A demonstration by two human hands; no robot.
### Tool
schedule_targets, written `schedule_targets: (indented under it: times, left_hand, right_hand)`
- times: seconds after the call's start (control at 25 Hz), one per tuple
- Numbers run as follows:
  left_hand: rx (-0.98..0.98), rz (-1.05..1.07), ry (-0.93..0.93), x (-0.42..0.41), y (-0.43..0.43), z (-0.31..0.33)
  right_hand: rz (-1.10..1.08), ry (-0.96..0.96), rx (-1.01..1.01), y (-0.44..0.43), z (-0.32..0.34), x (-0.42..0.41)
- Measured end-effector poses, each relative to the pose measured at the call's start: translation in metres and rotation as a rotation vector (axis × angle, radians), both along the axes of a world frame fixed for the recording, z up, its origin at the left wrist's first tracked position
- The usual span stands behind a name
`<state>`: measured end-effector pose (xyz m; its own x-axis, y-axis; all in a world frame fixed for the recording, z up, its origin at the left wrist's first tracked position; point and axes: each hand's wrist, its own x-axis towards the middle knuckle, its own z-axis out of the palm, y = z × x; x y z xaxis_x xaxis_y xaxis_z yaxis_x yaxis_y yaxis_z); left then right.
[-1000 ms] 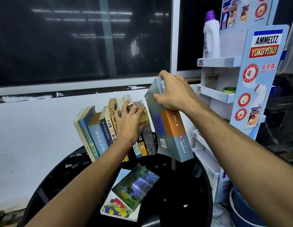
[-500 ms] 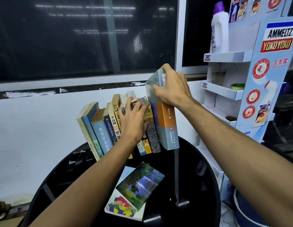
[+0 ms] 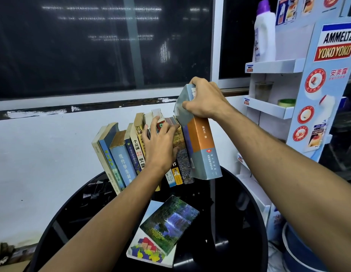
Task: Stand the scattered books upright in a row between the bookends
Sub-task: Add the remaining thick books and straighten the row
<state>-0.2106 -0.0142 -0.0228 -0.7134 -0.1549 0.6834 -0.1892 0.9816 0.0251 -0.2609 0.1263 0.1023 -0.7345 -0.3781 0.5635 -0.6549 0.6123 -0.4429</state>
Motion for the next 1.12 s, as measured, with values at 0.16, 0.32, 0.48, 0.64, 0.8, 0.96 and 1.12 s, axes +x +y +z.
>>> schedule_targets:
  times: [0.16, 0.32, 0.48, 0.64, 0.8, 0.96, 1.12]
  left_hand:
    - [0.009, -0.008, 0.011, 0.000, 0.001, -0.001]
    - [0.011, -0.011, 0.010, -0.001, 0.002, -0.001]
    - [0.028, -0.018, 0.017, -0.001, 0.000, -0.001]
    - [0.047, -0.027, 0.017, 0.002, 0.000, 0.000]
    - [0.054, -0.030, 0.014, 0.004, 0.002, 0.001]
    - [0.060, -0.028, 0.007, 0.006, 0.002, 0.002]
    - [0.072, -0.040, 0.002, 0.006, 0.002, 0.002]
  right_hand:
    - [-0.021, 0.019, -0.030, -0.002, -0.003, -0.001]
    - [-0.079, 0.111, -0.033, -0.002, 0.011, 0.007]
    - [-0.102, 0.221, -0.063, 0.001, 0.041, 0.024]
    - [-0.093, 0.352, -0.164, 0.001, 0.063, 0.031]
    - [-0.090, 0.460, -0.344, -0.003, 0.066, 0.029]
    - [-0.087, 0.432, -0.573, -0.007, 0.058, 0.015]
    - [-0.140, 0.333, -0.630, -0.005, 0.047, -0.005]
